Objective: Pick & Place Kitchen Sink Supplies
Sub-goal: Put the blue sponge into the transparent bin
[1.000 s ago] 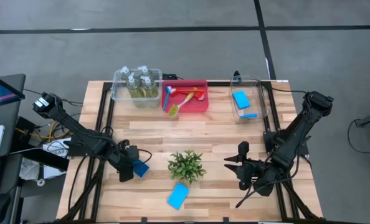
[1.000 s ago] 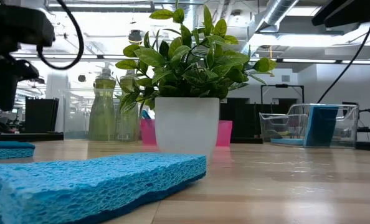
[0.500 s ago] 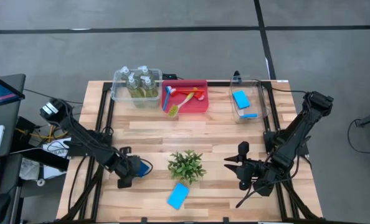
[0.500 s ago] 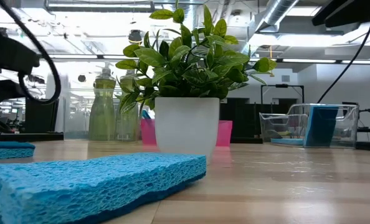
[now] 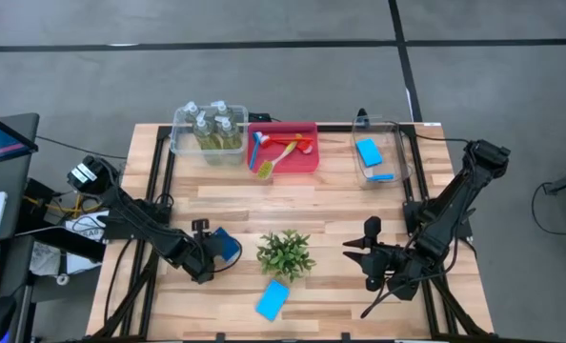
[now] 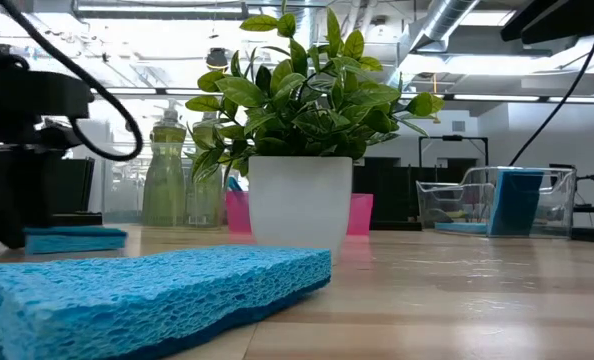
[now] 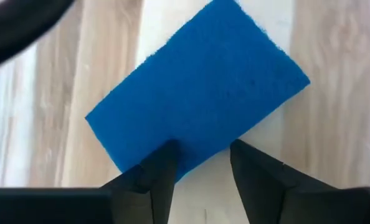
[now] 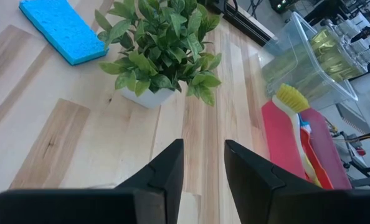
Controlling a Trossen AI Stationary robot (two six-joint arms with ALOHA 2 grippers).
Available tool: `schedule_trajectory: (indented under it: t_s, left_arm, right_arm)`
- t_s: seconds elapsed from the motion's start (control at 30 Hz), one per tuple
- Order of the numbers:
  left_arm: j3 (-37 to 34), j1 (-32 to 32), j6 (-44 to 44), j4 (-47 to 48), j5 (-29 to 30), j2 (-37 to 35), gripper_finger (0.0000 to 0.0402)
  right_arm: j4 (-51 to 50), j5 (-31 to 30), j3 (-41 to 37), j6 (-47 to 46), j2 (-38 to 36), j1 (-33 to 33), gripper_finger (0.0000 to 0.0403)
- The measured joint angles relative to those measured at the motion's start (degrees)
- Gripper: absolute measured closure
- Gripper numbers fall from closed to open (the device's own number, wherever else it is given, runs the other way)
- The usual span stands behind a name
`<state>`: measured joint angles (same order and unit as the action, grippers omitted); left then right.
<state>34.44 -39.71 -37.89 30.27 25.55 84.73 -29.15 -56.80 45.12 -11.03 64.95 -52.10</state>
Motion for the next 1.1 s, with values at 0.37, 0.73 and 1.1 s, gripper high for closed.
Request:
schedule_trajectory:
  t_s: [0.37,0.73,1.1]
  left_arm:
    - [-0.2,1.38,0.18,-5.54,4.33,1.88,0.0387]
    - [-0.28,1.38,-1.22,-5.9,3.99,-6.46,0.0393]
    - [-0.22,1.15,-7.63,-6.37,14.29,-28.45,0.0394]
  right_arm:
    - [0.04,-0.02,0.0,-0.01,0.0,0.22,0.0294]
    - [0.1,-0.01,0.0,-0.02,0.0,2.33,0.0294]
    - [3.7,-0.02,0.0,0.97,0.0,3.91,0.0294]
